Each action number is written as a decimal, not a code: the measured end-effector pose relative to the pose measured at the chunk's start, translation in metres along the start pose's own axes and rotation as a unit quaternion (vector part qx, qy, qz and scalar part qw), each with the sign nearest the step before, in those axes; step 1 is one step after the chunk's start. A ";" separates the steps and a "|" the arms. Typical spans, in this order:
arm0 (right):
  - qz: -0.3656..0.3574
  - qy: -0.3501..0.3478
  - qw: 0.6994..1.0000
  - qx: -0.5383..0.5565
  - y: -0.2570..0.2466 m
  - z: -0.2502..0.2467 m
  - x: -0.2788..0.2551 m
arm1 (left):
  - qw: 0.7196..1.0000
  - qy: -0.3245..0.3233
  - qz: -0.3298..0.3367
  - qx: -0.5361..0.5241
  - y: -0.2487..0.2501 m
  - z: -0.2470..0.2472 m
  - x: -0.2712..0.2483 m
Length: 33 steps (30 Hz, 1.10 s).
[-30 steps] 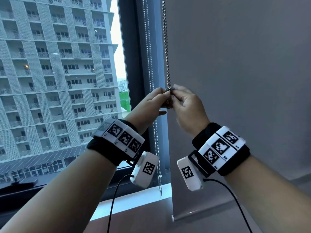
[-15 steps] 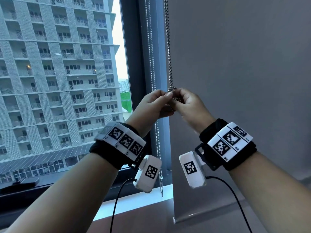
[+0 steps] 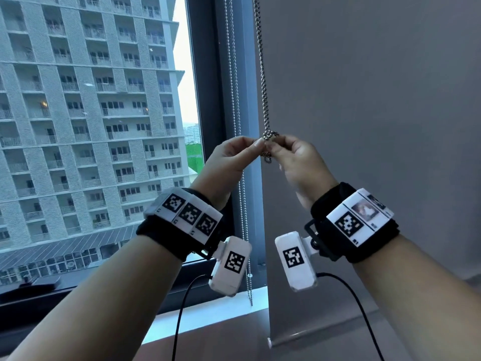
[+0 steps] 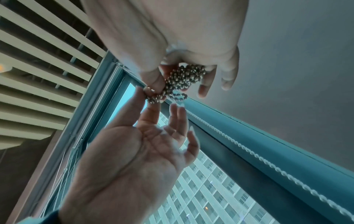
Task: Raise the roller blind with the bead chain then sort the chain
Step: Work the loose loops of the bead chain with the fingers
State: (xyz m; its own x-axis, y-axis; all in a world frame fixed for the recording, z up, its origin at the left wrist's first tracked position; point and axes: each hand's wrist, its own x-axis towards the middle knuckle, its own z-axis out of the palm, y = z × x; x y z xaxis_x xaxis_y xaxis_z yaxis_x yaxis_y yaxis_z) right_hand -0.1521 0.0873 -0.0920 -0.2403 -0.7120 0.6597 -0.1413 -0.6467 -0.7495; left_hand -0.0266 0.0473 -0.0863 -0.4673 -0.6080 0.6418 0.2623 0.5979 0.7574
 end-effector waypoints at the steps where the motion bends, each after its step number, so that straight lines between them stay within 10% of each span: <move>1: 0.010 0.001 1.000 0.014 0.000 0.000 -0.001 | 1.000 0.011 0.006 0.006 -0.002 -0.002 0.000; 7: 0.070 0.021 0.994 0.075 0.002 -0.005 -0.004 | 0.992 0.025 0.046 0.115 -0.009 -0.005 0.000; 21: -0.138 -0.015 0.969 -0.203 0.062 0.007 -0.061 | 0.996 -0.077 -0.048 0.026 -0.012 0.001 -0.015; 33: -0.135 -0.006 0.928 -0.348 0.080 0.006 -0.077 | 0.950 -0.042 0.084 0.299 -0.017 0.003 -0.009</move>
State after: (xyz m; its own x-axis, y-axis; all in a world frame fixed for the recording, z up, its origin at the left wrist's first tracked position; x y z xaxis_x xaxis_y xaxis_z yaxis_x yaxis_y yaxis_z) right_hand -0.1396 0.0882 -0.2025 -0.0948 -0.5552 0.8263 -0.7812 -0.4730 -0.4074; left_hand -0.0293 0.0446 -0.1054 -0.5331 -0.4498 0.7165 -0.1759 0.8874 0.4262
